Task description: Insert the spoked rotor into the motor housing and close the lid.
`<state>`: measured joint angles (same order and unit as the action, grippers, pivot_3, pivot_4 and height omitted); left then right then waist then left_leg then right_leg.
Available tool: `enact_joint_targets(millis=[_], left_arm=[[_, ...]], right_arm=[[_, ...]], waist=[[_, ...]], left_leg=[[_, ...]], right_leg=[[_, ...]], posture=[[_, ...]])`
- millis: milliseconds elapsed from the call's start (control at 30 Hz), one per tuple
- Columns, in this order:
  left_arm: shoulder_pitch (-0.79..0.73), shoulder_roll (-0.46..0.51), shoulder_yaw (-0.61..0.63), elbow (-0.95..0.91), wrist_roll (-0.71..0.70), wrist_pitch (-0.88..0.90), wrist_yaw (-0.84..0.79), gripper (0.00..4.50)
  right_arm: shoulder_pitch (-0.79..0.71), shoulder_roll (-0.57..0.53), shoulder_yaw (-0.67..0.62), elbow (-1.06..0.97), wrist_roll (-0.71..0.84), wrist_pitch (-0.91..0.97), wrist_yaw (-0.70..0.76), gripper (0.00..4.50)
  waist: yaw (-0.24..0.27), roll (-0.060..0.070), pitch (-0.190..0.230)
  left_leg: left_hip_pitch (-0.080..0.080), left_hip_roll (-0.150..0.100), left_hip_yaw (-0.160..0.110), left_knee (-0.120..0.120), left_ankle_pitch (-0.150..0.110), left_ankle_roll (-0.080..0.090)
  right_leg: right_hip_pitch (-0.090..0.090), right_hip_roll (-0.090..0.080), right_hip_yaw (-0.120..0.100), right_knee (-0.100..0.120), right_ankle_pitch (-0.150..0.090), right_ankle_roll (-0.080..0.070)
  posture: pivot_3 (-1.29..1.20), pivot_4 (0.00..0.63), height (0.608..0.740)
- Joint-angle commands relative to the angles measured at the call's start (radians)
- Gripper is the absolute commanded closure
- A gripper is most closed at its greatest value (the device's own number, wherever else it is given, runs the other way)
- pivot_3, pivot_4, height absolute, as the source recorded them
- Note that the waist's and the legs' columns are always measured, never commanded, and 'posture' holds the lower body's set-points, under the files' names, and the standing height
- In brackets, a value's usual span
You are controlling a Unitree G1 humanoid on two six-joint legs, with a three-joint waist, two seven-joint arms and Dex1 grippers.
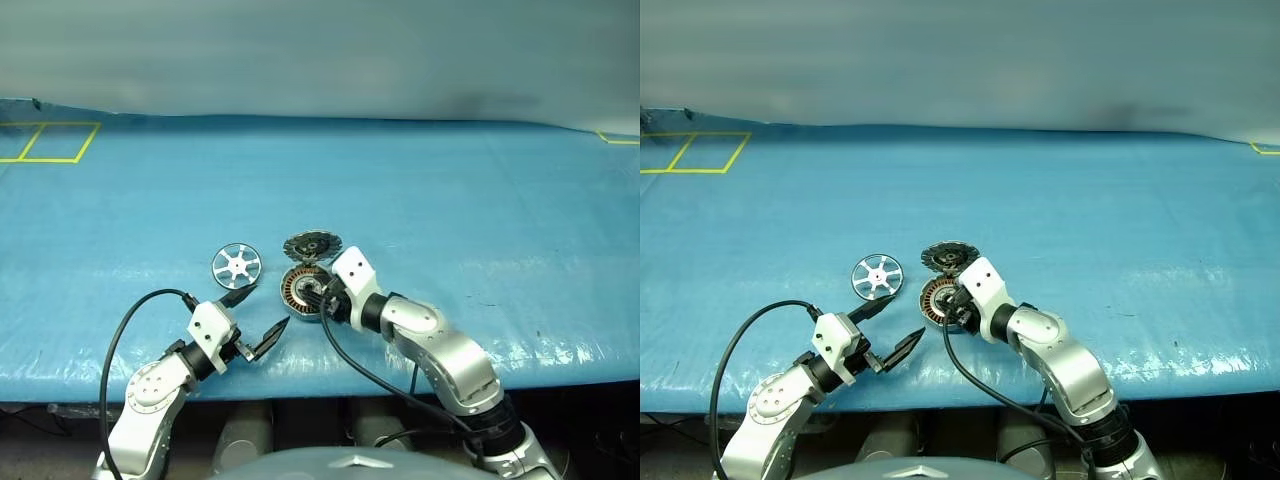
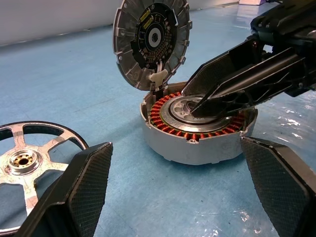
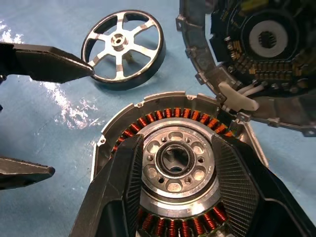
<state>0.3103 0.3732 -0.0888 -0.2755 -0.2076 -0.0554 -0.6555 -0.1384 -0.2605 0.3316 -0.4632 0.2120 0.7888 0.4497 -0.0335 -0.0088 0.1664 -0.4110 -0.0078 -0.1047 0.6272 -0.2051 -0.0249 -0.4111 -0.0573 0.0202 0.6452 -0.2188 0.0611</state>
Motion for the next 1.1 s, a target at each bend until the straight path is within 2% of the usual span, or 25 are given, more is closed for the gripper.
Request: enact_joint_targets(millis=[33, 200, 1100], left_arm=[[-0.004, -0.001, -0.001, -0.006, -0.012, -0.016, -0.004, 0.0], [-0.009, -0.001, -0.003, -0.003, -0.015, -0.016, -0.01, 0.0], [-0.016, 0.004, -0.003, -0.001, -0.006, -0.015, -0.008, 0.0]], right_arm=[[0.002, 0.011, -0.029, -0.09, 0.039, 0.027, -0.011, 2.84], [0.007, 0.002, -0.019, -0.114, 0.036, 0.054, -0.039, 4.46], [-0.012, 0.02, 0.05, -0.022, -0.007, 0.029, -0.08, 4.46]], waist=[[0.0, 0.0, 0.0], [-0.001, 0.0, 0.0], [-0.001, 0.0, 0.0]], left_leg=[[0.0, 0.0, 0.0, 0.0, 0.0, 0.0], [0.0, 0.0, 0.0, 0.0, 0.0, 0.0], [0.0, 0.0, 0.0, 0.0, 0.0, 0.0]], right_leg=[[0.0, 0.0, 0.0, 0.0, 0.0, 0.0], [0.0, 0.0, 0.0, 0.0, 0.0, 0.0], [0.0, 0.0, 0.0, 0.0, 0.0, 0.0]], posture=[[0.0, 0.15, 0.74], [0.0, 0.15, 0.74], [0.0, 0.15, 0.74]])
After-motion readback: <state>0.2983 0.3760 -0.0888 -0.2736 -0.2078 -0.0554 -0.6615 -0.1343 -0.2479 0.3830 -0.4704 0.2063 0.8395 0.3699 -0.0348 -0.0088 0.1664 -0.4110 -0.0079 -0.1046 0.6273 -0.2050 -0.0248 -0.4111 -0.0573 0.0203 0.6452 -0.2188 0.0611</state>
